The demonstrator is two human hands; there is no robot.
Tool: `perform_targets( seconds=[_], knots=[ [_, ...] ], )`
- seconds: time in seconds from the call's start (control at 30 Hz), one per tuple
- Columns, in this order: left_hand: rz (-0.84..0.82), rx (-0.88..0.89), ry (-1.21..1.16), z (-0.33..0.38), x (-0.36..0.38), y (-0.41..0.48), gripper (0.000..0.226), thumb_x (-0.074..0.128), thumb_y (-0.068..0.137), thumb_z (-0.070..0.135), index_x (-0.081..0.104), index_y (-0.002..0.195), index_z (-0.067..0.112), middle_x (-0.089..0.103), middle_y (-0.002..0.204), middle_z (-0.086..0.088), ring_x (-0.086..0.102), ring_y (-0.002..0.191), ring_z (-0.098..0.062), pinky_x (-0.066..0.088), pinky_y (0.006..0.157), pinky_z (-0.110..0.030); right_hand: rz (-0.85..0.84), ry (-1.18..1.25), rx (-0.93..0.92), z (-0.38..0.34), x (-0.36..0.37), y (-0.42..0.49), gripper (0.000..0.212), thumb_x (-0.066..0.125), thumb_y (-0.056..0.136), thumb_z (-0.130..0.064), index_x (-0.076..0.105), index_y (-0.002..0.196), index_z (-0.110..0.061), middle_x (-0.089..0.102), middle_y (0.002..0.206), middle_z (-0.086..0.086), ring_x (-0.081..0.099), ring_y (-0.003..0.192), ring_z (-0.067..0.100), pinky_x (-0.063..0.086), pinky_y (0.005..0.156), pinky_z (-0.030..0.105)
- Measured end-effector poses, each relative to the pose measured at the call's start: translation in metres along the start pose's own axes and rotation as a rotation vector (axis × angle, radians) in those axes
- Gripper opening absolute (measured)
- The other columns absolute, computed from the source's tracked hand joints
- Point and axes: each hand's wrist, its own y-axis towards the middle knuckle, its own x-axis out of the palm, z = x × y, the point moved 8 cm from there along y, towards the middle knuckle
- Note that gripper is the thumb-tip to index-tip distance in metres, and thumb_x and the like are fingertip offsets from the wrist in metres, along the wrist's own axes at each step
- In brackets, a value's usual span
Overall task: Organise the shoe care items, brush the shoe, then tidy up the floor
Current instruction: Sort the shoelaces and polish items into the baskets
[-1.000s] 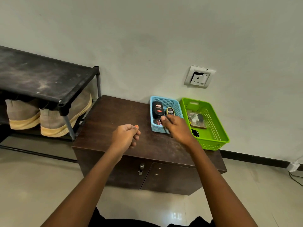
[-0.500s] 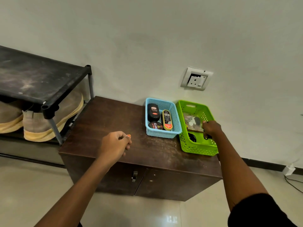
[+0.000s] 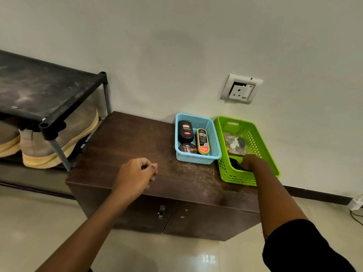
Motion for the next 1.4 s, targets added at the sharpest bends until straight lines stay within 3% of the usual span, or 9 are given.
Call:
perform_targets(
  seconds=[0.1,0.2,0.37,0.5,0.7,0.87,1.07,1.3,1.4],
  knots=[
    [-0.004,0.0,-0.016,0.002,0.001,-0.001,0.026,0.053,0.094,0.024,0.064,0.074,0.013,0.064,0.063,-0.001,0.054,0.048,-0.01,0.041,0.046,-0.02,-0.146,0.08,-0.01,0.002,0.004,0.003,0.019,0.041,0.087,-0.004,0.049,0.072,-0.009,0.051,0.078,0.017,0.047,0.065,0.022,0.037,0.059,0.029],
    [-0.019,0.003,-0.015,0.004,0.004,-0.001,0.025,0.053,0.094,0.024,0.063,0.074,0.014,0.064,0.064,-0.001,0.055,0.049,-0.01,0.041,0.047,-0.02,-0.175,0.043,-0.03,0.008,-0.002,0.008,0.028,0.041,0.089,-0.006,0.041,0.062,-0.012,0.037,0.059,0.009,0.033,0.051,0.017,0.029,0.051,0.026],
    [-0.012,-0.007,-0.025,0.002,0.002,-0.001,0.024,0.055,0.093,0.023,0.064,0.073,0.014,0.064,0.062,0.0,0.055,0.048,-0.011,0.043,0.047,-0.021,-0.061,0.026,-0.058,0.007,-0.006,0.008,0.015,0.062,0.088,-0.018,0.057,0.084,-0.004,0.056,0.085,0.013,0.056,0.073,0.023,0.044,0.064,0.03],
    [-0.014,0.002,-0.022,0.002,0.001,0.0,0.024,0.055,0.093,0.024,0.064,0.074,0.014,0.064,0.063,-0.001,0.055,0.049,-0.011,0.043,0.048,-0.021,0.043,-0.006,-0.039,0.012,-0.006,0.015,0.046,0.071,0.082,-0.03,0.059,0.113,0.002,0.06,0.117,0.016,0.058,0.108,0.028,0.043,0.073,0.028],
    [-0.023,-0.004,-0.023,0.002,0.003,0.001,0.022,0.055,0.093,0.024,0.064,0.076,0.014,0.064,0.065,-0.001,0.055,0.049,-0.009,0.042,0.046,-0.018,0.143,0.009,-0.004,0.016,-0.015,0.015,0.037,0.068,0.084,-0.022,0.06,0.109,0.004,0.063,0.114,0.019,0.061,0.106,0.029,0.045,0.071,0.028],
    [-0.024,0.003,-0.019,0.002,0.003,0.001,0.022,0.055,0.093,0.023,0.064,0.076,0.013,0.065,0.065,-0.001,0.055,0.048,-0.009,0.042,0.046,-0.018,0.179,-0.002,-0.021,0.014,-0.011,0.011,0.04,0.076,0.074,-0.026,0.066,0.103,0.0,0.065,0.109,0.015,0.063,0.102,0.027,0.03,0.045,0.021],
    [-0.015,0.006,-0.011,0.002,0.001,0.002,0.021,0.056,0.093,0.023,0.065,0.077,0.013,0.064,0.064,0.0,0.056,0.05,-0.011,0.044,0.049,-0.02,0.239,0.035,-0.018,0.013,-0.024,-0.003,0.034,0.074,0.076,-0.028,0.069,0.098,-0.003,0.066,0.096,0.013,0.064,0.092,0.022,0.045,0.06,0.025],
    [0.032,-0.043,0.002,-0.005,-0.005,0.003,0.022,0.055,0.092,0.024,0.065,0.074,0.014,0.066,0.067,-0.002,0.058,0.056,-0.014,0.048,0.056,-0.031,0.599,0.541,-0.105,0.023,-0.066,-0.064,0.008,0.071,0.072,-0.006,0.076,0.079,-0.007,0.073,0.082,0.016,0.066,0.088,0.031,0.043,0.074,0.025],
    [0.076,-0.086,0.022,-0.01,-0.009,0.003,0.024,0.055,0.091,0.028,0.064,0.071,0.017,0.067,0.067,-0.001,0.063,0.062,-0.019,0.055,0.068,-0.04,0.692,0.74,-0.226,-0.002,-0.067,-0.115,0.005,0.073,0.074,-0.007,0.074,0.078,-0.006,0.071,0.07,0.01,0.063,0.062,0.002,0.037,0.061,0.007]
  ],
)
